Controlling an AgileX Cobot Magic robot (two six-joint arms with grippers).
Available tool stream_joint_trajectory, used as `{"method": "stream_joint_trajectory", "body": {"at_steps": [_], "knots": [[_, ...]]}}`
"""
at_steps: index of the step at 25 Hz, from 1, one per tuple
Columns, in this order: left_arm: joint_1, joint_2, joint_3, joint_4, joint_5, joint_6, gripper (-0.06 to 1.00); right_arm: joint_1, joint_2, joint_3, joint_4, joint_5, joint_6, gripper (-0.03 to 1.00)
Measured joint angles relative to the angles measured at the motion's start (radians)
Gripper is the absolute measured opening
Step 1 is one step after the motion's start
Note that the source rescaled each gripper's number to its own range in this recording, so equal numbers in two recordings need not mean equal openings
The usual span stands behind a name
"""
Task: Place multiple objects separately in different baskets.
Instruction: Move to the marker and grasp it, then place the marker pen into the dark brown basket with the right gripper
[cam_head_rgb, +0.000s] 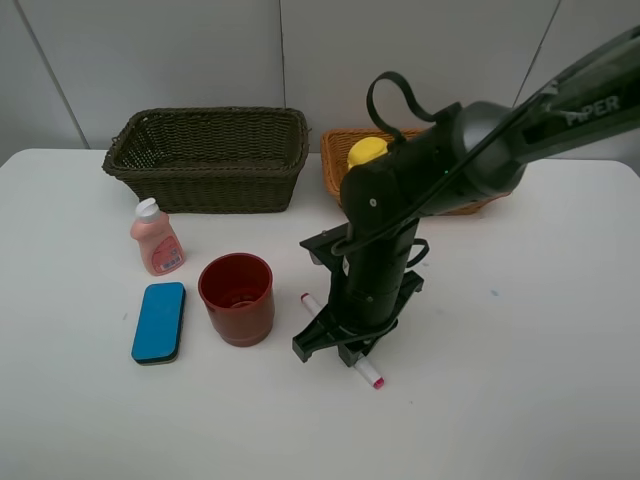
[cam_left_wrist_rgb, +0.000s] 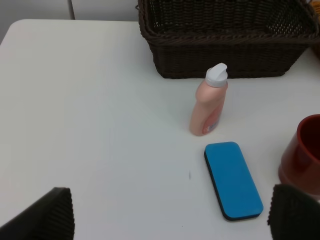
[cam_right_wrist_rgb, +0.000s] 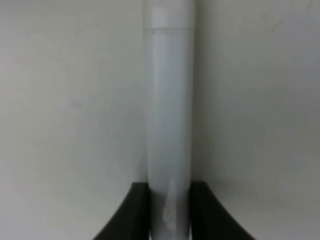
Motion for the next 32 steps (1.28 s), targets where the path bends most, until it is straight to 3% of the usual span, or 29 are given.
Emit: {"method": "stream_joint_trajectory", "body": {"at_steps": [10, 16, 23, 32], "knots": [[0.0, 0.0, 0.0, 0.0, 0.0, 0.0, 1.0, 0.0, 0.0, 0.0, -0.003, 0.002, 0.0, 0.0], [0.0, 0.0, 0.0, 0.0, 0.0, 0.0, 1.0, 0.0, -0.078, 0.0, -0.035, 0.066, 0.0, 0.0], [0.0, 0.0, 0.0, 0.0, 0.0, 0.0, 1.0, 0.0, -0.292, 0.0, -0.116, 0.151, 0.036, 0.0], [0.0, 0.0, 0.0, 0.0, 0.0, 0.0, 1.0, 0.0, -0.413, -0.138, -0.297, 0.076, 0.045, 0.0]]}}
